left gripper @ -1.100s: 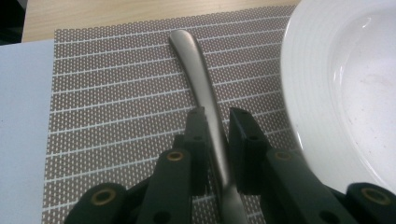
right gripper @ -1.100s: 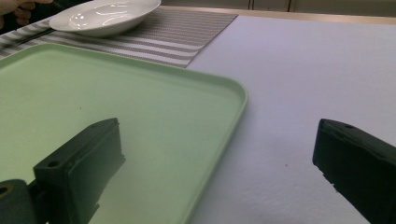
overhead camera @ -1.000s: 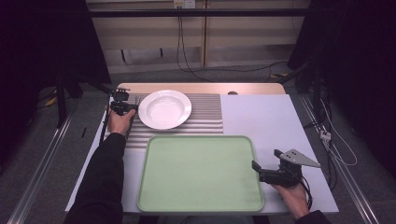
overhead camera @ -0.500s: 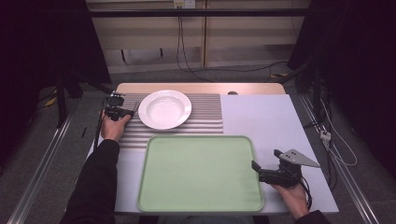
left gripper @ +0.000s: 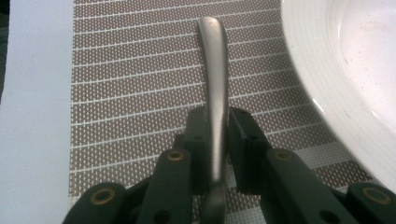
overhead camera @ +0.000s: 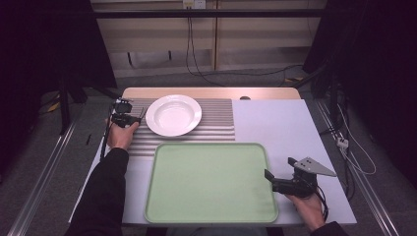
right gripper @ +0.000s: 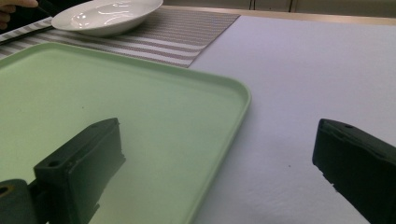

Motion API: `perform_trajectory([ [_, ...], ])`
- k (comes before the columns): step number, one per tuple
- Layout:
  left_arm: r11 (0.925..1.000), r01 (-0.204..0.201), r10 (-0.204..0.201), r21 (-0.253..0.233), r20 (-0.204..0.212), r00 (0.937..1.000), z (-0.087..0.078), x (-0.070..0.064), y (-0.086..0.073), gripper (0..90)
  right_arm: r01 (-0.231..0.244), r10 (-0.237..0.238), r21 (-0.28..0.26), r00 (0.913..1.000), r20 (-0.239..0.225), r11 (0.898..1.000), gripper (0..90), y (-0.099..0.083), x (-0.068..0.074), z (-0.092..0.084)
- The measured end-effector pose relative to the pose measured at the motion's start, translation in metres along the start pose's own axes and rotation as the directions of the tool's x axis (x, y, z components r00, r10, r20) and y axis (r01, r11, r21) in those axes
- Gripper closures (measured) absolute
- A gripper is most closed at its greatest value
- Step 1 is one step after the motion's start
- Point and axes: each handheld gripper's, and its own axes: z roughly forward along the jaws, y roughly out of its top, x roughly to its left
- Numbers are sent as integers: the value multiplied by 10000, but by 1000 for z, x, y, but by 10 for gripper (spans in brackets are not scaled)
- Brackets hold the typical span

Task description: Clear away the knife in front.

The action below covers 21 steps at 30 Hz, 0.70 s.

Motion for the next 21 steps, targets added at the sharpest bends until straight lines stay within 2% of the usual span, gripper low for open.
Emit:
perform_trajectory([
  [4, 10000, -9, 10, -58, 184, 9998, 0, 3, -1, 786, 59, -59, -22, 10000, -32, 10000, 15, 0, 1, 0],
  [7, 9999, 158, -157, -39, 333, 9993, 0, 5, -1, 790, 37, -37, 18, 10000, -22, 10000, 15, 0, 1, 0],
  [8, 9996, 260, -257, -98, 311, 9992, 0, 5, -1, 796, 33, -33, 15, 10000, -19, 10000, 15, 0, 2, 0],
  [12, 10000, 50, -48, -74, 163, 9999, 0, 3, -1, 801, 48, -48, 12, 10000, 7, 10000, 16, 0, 1, 0],
  [17, 9990, 433, -427, -109, 461, 9980, -1, 7, -1, 802, 49, -49, 9, 10000, 13, 10000, 16, 0, 1, 0],
  [21, 9994, 338, -338, 14, 424, 9985, -2, 7, -1, 802, 54, -54, 12, 10000, 30, 10000, 16, 0, 1, 0],
])
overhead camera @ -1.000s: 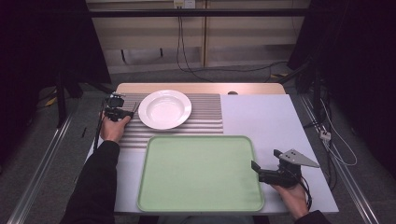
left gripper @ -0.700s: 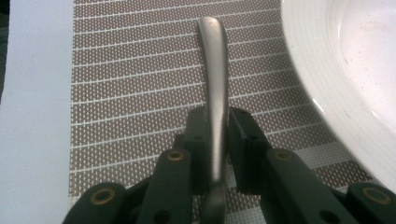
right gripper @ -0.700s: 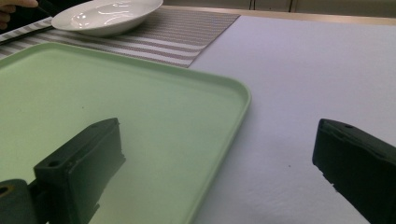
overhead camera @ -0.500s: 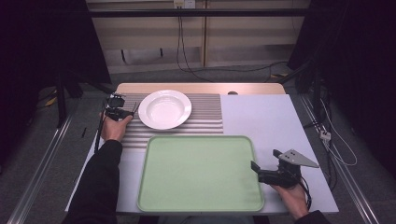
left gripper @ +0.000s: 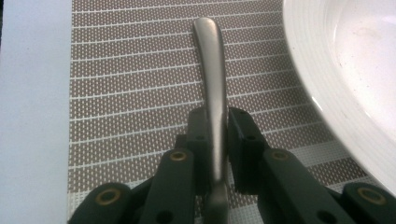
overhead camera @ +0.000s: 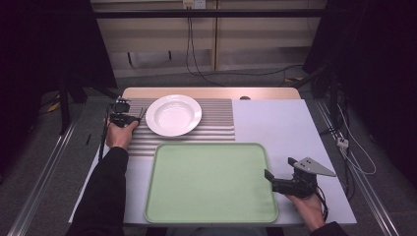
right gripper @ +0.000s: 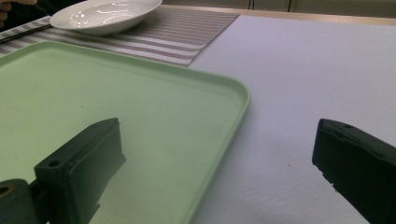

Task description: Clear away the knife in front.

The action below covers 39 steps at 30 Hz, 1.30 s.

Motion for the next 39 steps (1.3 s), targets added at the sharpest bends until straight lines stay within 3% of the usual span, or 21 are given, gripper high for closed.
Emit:
perform_trajectory([
  [12, 9999, 38, -36, -166, 157, 9999, -11, 4, -3, 802, 29, -29, 41, 10000, -14, 10000, 16, 0, 1, 1],
  [20, 9985, -196, 209, -516, 258, 9994, -28, 6, -4, 802, 62, -62, 61, 10000, -12, 10000, 16, 1, 2, 2],
  [22, 9976, -31, 61, -695, 436, 9990, -32, 5, -5, 802, 60, -59, 67, 10000, -15, 10000, 16, 1, 2, 2],
  [28, 9953, -321, 393, -913, 791, 9961, -43, -1, -9, 801, 70, -70, 61, 10000, -38, 10000, 16, 1, 2, 2],
  [32, 9905, -647, 775, -1210, 1045, 9915, -53, -8, -11, 802, 42, -42, 64, 10000, -32, 10000, 16, 1, 2, 3],
  [39, 9789, -1389, 1618, -1497, 1537, 9748, -70, -28, -11, 801, 57, -57, 47, 10000, -43, 10000, 16, 1, 2, 3],
])
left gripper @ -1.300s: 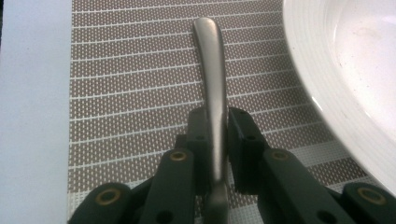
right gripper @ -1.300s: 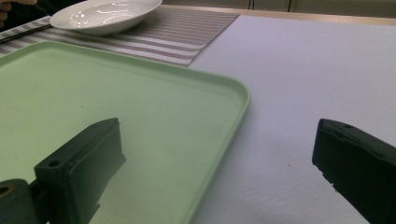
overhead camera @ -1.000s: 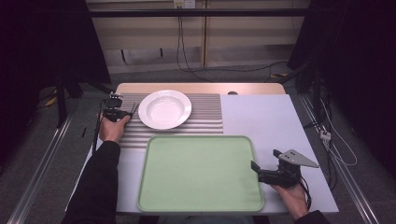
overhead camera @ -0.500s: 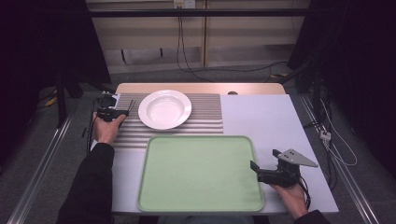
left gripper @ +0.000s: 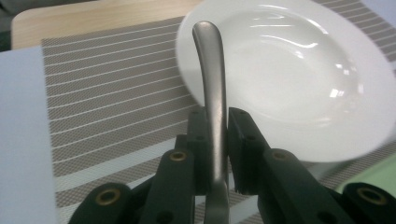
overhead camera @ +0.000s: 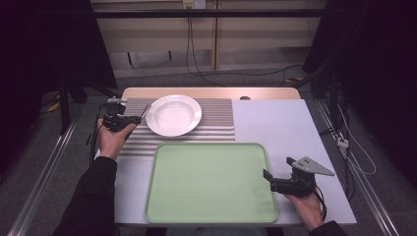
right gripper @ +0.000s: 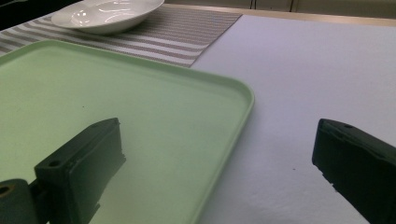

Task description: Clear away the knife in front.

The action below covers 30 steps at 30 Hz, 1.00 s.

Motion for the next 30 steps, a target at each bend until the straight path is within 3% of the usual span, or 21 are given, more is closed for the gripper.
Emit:
perform_trajectory([
  [12, 9969, -779, 772, 48, 913, 9928, -9, -33, -2, 801, 11, -11, 8, 10000, 8, 10000, 16, 0, 0, 0],
  [20, 9938, -1113, 1106, -4, 1088, 9879, -16, -55, -6, 801, 75, -75, 27, 10000, 0, 10000, 17, 0, 0, 1],
  [30, 9904, -1382, 1358, 21, 1715, 9758, -21, -78, -12, 801, 130, -130, 21, 9999, 38, 9999, 18, 1, 1, 1],
])
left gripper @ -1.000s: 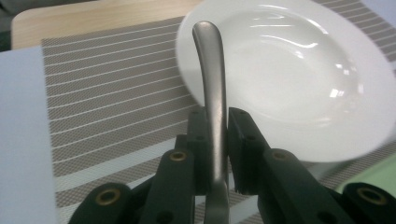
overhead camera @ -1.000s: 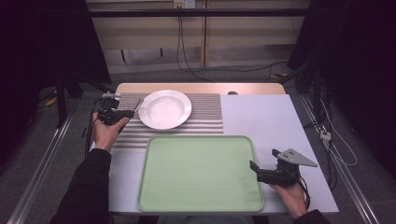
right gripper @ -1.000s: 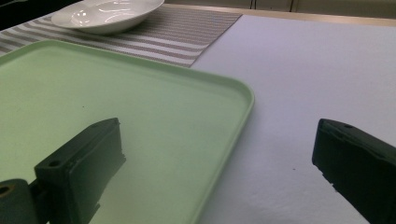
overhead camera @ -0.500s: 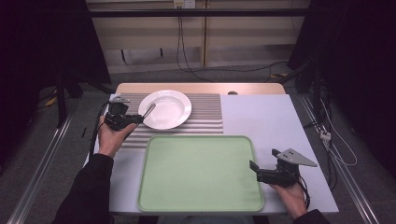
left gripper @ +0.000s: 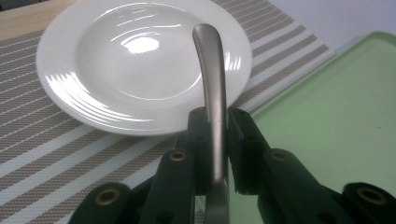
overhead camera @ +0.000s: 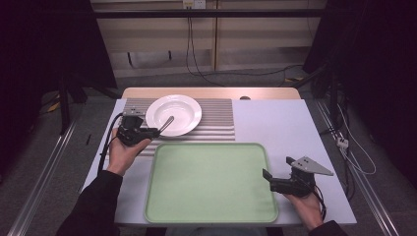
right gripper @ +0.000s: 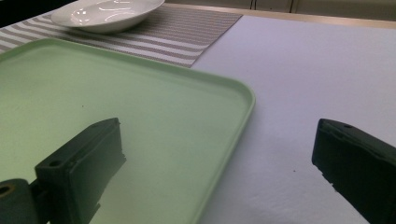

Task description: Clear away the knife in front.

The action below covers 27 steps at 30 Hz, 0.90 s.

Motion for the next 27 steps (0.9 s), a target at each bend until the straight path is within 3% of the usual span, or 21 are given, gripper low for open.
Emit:
perform_trajectory([
  [15, 9998, 13, -14, 199, 80, 10000, 9, -31, -9, 801, 30, -30, 2, 10000, -29, 10000, 19, 0, 0, 0],
  [21, 9998, 19, -27, 215, 382, 9993, 11, -43, -14, 800, 29, -28, 11, 10000, -26, 10000, 19, 0, 1, 0],
  [24, 9993, -221, 207, 296, 448, 9988, 12, -48, -15, 800, 34, -34, 11, 10000, -29, 10000, 19, 0, 1, 0],
  [27, 9993, -101, 78, 351, 644, 9979, 15, -53, -17, 800, 36, -36, 4, 10000, -54, 10000, 19, 0, 1, 0],
])
